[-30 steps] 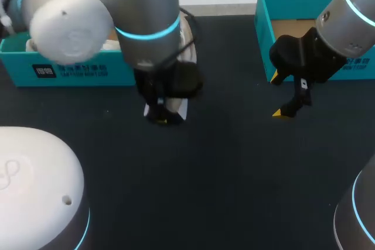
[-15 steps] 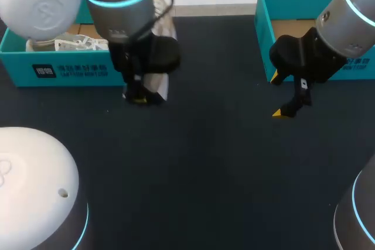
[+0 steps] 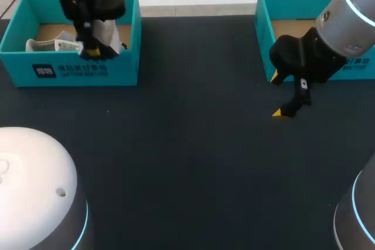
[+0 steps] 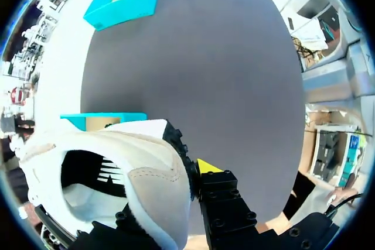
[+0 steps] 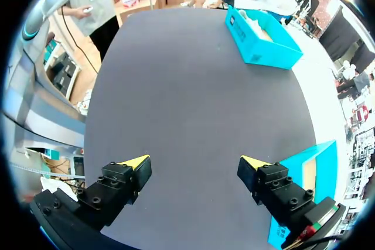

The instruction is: Take the shoe out of the shoebox, open the shoe tongue, remove and reinsert the insole, then place the shoe into the shoebox

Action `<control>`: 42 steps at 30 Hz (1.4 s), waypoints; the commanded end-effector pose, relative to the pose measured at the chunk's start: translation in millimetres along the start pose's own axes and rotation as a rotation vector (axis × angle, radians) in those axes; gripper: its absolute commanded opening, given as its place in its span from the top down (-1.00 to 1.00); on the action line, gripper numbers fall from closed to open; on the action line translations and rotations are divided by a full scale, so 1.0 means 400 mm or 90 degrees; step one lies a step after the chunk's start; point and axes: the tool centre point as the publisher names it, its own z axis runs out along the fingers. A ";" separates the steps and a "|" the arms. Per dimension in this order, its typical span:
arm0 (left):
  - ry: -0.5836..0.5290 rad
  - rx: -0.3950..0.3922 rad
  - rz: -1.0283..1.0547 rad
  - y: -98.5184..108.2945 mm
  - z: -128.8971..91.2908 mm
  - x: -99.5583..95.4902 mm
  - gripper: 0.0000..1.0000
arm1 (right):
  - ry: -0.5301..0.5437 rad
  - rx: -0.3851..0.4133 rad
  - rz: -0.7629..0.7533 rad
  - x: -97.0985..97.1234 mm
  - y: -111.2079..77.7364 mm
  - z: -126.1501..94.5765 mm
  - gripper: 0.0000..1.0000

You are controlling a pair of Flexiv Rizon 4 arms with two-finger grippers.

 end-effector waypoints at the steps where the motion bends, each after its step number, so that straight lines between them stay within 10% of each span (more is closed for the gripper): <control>1: 0.032 -0.023 0.038 0.068 -0.003 -0.094 1.00 | 0.001 0.002 0.000 -0.002 0.002 0.004 -1.00; 24: -0.011 -0.031 0.056 0.357 -0.011 -0.402 1.00 | 0.001 0.002 0.000 -0.002 0.002 0.004 -1.00; 42: -0.006 -0.022 0.051 0.363 -0.017 -0.410 1.00 | 0.001 0.002 0.000 -0.002 0.002 0.004 -1.00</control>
